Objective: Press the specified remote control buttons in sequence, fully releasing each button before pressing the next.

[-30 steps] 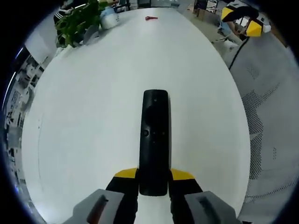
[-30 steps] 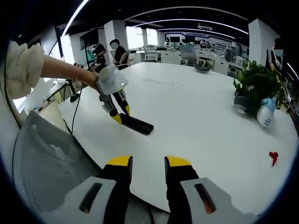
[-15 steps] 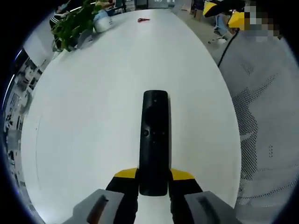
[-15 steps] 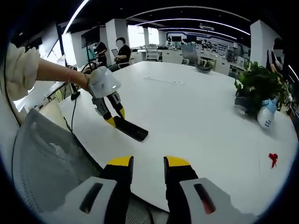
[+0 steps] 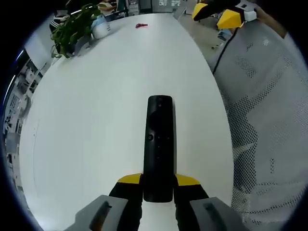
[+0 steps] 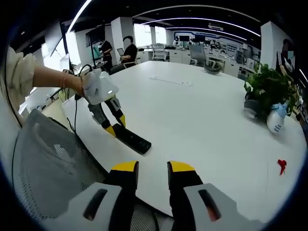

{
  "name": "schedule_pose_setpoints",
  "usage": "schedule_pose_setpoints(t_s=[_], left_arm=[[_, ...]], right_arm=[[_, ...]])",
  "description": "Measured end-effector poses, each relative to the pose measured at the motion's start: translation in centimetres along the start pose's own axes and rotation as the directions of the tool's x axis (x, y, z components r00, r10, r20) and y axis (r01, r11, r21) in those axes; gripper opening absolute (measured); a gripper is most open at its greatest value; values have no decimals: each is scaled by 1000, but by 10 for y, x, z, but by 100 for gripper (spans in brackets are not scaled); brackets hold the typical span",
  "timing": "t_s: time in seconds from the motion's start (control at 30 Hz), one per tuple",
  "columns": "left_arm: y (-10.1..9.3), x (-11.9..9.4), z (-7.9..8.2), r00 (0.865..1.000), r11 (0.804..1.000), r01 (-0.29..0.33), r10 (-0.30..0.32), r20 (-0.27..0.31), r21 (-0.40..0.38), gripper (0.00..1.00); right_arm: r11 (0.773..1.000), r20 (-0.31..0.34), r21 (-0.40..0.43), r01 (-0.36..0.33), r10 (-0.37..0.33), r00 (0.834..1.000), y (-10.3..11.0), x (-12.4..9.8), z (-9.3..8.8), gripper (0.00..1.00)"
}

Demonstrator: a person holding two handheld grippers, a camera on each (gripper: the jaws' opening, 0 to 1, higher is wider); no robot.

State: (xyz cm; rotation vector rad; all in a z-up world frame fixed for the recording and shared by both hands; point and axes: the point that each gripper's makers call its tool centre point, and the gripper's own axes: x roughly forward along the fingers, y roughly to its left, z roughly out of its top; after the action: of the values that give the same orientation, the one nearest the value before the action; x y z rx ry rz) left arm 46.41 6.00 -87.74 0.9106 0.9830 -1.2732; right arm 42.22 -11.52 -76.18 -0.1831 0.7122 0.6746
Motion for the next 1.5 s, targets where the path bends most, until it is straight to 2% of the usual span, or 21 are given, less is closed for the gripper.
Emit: schedule_pose_setpoints(t_s=[0.3,0.4,0.73,1.0,1.13,1.2,1.3,1.4,1.5], left_arm=[[-24,0,-1,1000,1000,-18,18,20,-12,24],[-33,1,0,999,1000,-6,7,42,-17,24],[-49,2,5,998,1000,-30,30,50,-8,24],[-61,5,14,994,999,-34,37,105,-30,24],[-63,4,13,991,999,-49,48,127,7,24],[-62,4,14,990,999,-51,51,129,-6,24],[-63,3,13,986,999,-49,47,158,9,24],[-61,3,13,983,999,-36,35,181,6,24],[-61,3,13,980,1000,-23,22,198,0,24]], right_arm=[[1000,-12,-16,-8,8,1000,2,1,-1,21],[1000,-16,-22,-11,10,1000,3,1,-2,21],[999,-45,-50,-18,15,999,5,3,-6,20],[996,-92,-74,-45,38,995,12,6,-13,19],[994,-131,-75,-81,71,989,18,8,-19,18],[987,-158,-65,-149,137,978,30,8,-21,14],[973,-237,-81,-215,191,953,41,11,-29,11],[956,-306,-133,-260,210,929,44,17,-35,5],[937,-377,-149,-317,243,894,47,33,-40,0]])
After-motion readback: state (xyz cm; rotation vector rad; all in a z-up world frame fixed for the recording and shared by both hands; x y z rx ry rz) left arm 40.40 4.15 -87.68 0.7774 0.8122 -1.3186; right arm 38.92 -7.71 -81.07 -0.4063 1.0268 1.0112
